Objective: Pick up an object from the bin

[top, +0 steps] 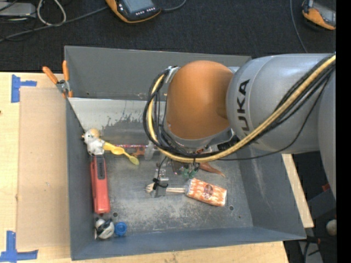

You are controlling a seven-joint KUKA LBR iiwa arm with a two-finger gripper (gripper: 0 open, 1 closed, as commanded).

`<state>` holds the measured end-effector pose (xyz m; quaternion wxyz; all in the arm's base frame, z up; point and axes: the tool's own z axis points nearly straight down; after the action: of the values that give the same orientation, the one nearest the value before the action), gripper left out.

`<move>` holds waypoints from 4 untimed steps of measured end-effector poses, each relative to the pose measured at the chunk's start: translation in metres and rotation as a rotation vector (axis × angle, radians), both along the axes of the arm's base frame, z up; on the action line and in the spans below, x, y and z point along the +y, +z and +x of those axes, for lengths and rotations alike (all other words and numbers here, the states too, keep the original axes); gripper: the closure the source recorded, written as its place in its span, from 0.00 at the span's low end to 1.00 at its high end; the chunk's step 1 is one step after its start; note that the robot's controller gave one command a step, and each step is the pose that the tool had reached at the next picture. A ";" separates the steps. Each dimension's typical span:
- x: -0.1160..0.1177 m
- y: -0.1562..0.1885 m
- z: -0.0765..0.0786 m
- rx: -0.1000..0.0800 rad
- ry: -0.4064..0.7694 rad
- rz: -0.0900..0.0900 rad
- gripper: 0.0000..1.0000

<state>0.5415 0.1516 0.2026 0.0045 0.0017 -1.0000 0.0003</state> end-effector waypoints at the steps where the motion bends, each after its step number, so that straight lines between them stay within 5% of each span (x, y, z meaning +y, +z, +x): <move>1: -0.001 0.005 0.002 -0.007 -0.004 0.001 0.00; 2: -0.057 -0.024 -0.008 -0.006 0.005 0.002 0.00; 3: -0.081 -0.018 0.029 -0.011 0.114 0.004 0.00; 4: -0.139 -0.062 0.016 -0.005 0.058 0.003 0.00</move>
Offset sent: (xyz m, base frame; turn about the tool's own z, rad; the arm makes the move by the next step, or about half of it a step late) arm -0.0134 -0.0945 -0.0410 -0.0006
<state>0.5576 0.0128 0.1406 0.0018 0.0308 -0.9995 -0.0010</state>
